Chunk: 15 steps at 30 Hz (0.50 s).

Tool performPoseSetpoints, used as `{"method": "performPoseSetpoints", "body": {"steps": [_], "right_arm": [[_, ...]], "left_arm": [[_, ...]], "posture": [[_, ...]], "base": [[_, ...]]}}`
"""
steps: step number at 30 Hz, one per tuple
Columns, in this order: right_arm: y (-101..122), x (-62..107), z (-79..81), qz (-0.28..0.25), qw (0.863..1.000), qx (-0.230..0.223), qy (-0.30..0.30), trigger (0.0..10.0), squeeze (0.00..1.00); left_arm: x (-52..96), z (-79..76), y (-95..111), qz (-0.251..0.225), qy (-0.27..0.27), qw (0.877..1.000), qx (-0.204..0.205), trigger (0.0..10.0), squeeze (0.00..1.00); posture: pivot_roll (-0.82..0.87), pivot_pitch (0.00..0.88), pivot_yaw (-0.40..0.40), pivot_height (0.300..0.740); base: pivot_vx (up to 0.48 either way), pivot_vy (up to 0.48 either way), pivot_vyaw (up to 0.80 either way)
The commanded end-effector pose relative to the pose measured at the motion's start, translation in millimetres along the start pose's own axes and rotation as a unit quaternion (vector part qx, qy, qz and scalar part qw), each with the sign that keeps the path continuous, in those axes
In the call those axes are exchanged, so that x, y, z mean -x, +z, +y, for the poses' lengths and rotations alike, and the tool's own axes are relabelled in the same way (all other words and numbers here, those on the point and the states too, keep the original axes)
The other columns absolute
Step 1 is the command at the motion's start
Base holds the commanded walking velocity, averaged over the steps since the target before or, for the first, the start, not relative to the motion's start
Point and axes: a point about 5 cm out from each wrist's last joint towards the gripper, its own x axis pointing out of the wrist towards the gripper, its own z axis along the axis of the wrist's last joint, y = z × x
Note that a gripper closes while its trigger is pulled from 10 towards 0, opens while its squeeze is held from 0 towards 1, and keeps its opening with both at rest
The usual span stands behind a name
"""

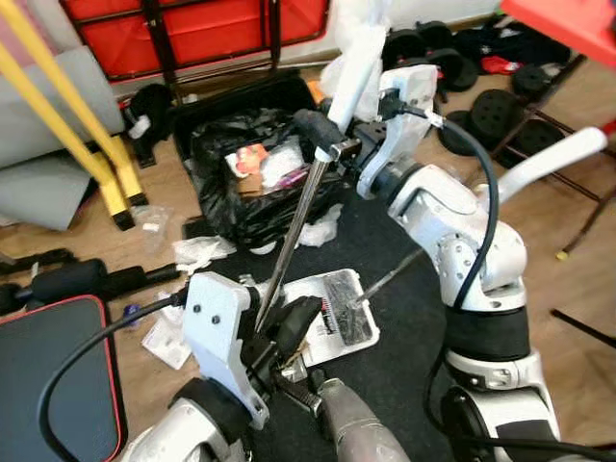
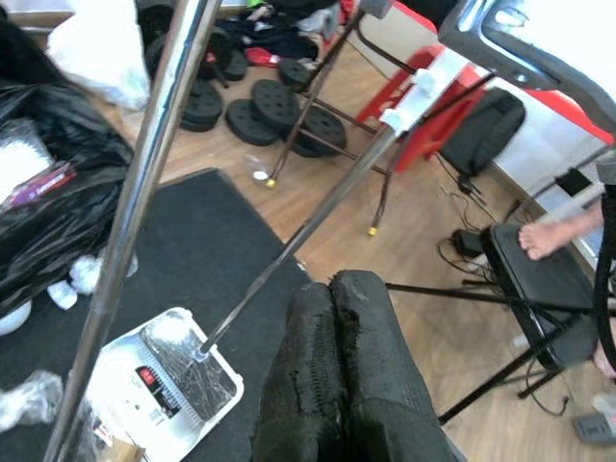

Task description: Sweep floor

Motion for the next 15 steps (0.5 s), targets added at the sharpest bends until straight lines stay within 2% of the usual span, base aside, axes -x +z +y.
{"method": "performPoseSetpoints", "body": {"steps": [1, 10, 11, 12, 14, 15], "right_arm": [[1, 1.4, 5.6, -0.015, 1.0, -0.013, 0.023, 10.0, 0.0], [-3, 1.7, 4.4, -0.012, 1.0, -0.003, 0.028, 10.0, 0.0], [-4, 1.5, 3.7, -0.009, 1.0, 0.003, 0.028, 10.0, 0.0], [-4, 1.5, 3.7, -0.009, 1.0, 0.003, 0.028, 10.0, 0.0], [-9, 1.7, 1.0, 0.006, 0.999, 0.022, 0.027, 10.0, 0.0], [-9, 1.7, 1.0, 0.006, 0.999, 0.022, 0.027, 10.0, 0.0]], "left_arm": [[2.0, -2.6, -3, 0.009, -0.011, 1.0, 0.005, 10.0, 0.0], [1.1, -0.8, -2, 0.007, 0.0, 1.0, -0.012, 10.0, 0.0], [0.6, 1.2, -1, 0.003, 0.008, 1.0, -0.029, 10.0, 0.0], [0.6, 1.2, -1, 0.003, 0.008, 1.0, -0.029, 10.0, 0.0], [-0.8, 9.9, 4, -0.008, 0.04, 0.996, -0.076, 10.0, 0.0], [-0.8, 9.9, 4, -0.008, 0.04, 0.996, -0.076, 10.0, 0.0]], "posture": [[-0.05, 0.292, -0.07, 0.74], [-0.05, 0.29, -0.07, 0.74], [-0.05, 0.288, -0.07, 0.74], [-0.05, 0.288, -0.07, 0.74], [-0.05, 0.287, -0.071, 0.74], [-0.05, 0.287, -0.071, 0.74]], "base": [[0.0, 0.0, -0.51], [0.0, 0.0, 0.0], [0.0, 0.0, 0.0], [0.0, 0.0, 0.0], [0.0, 0.0, 0.0], [0.0, 0.0, 0.0]]}}
